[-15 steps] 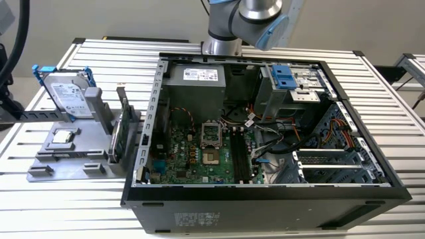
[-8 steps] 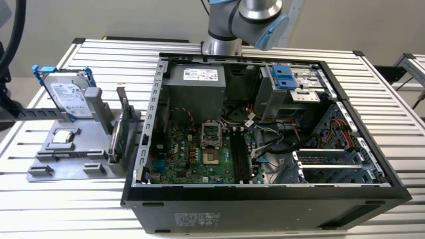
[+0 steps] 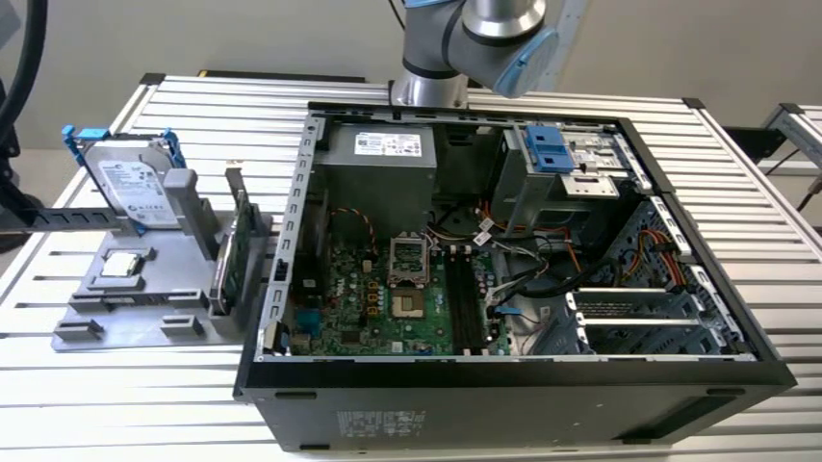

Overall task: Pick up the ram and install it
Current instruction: 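Pick up the ram and move it above insertion slot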

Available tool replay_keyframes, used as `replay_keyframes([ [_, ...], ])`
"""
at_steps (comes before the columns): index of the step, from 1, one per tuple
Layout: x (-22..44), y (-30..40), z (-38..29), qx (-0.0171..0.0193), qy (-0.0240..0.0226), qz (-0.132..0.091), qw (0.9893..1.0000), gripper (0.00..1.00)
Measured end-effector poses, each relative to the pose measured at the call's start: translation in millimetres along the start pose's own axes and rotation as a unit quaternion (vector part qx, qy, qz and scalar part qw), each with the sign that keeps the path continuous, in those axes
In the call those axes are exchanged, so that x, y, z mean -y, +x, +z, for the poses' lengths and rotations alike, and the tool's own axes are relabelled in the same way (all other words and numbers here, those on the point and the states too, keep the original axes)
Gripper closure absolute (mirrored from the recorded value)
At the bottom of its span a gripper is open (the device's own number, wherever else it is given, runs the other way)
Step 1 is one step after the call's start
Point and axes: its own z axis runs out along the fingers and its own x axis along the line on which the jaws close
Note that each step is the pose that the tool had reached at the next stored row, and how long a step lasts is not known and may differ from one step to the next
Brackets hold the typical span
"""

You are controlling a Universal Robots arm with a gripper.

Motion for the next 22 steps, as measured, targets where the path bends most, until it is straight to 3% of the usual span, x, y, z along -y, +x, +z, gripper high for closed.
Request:
replay_keyframes([
  [9, -1.0, -0.1, -0.3, 0.0001, 0.0002, 0.0, 1.0, 1.0],
  [22, -17.3, -1.0, 0.2, -0.0002, 0.004, 0.0, 1.0, 1.0],
])
